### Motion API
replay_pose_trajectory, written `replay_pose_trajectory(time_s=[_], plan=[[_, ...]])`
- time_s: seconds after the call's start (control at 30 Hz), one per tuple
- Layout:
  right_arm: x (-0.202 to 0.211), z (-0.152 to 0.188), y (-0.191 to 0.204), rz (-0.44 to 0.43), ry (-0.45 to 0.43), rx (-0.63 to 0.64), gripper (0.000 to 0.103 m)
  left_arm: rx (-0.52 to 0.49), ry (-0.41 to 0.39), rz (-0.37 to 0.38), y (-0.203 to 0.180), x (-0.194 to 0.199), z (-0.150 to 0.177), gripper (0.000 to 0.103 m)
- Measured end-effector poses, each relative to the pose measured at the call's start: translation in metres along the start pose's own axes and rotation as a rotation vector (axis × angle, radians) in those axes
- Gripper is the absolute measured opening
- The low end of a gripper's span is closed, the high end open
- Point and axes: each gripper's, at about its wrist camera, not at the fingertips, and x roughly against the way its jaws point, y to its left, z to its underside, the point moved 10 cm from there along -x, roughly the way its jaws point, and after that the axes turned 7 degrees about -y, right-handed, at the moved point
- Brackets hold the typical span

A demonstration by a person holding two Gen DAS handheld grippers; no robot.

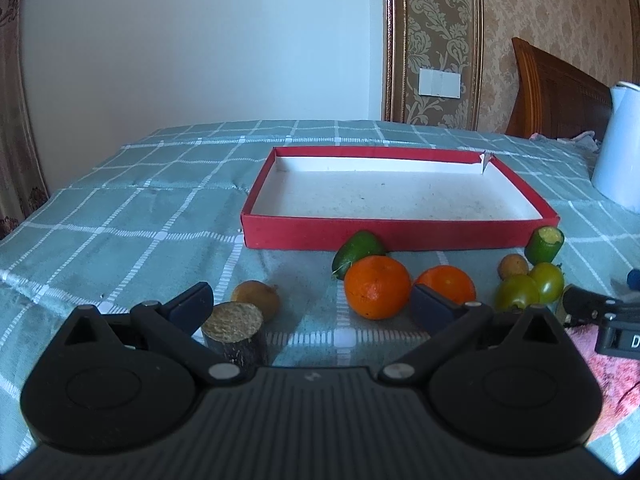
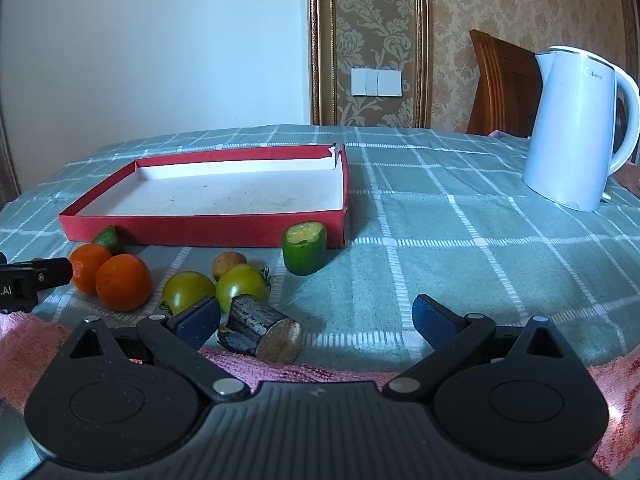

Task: Organize fruits
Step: 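Move the right tool to the dark bark log while the left tool approaches the small wooden stump, then close the right tool on the log while the left tool grasps and lifts the stump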

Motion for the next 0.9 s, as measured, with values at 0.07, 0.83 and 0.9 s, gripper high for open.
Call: replay_pose_trajectory(time_s=[0.07,0.83,0.9], plan=[[0.0002,-0.0003,0.0007,0.003,-0.001,0.007,0.103,0.000,0.001,0.000,-0.0002,0.0004,0.0000,0.103],[0.0032,0.0008,0.0067,-0.050,-0.004,0.038,0.092,0.012,0.006,0.002,0.0005,0.0074,0.0002,0.103],[0.0031,0.0007,0.0084,-0.056,-0.006,0.043,0.088,0.012,0.005,0.001,0.0009,0.0079,0.0005,0.103]])
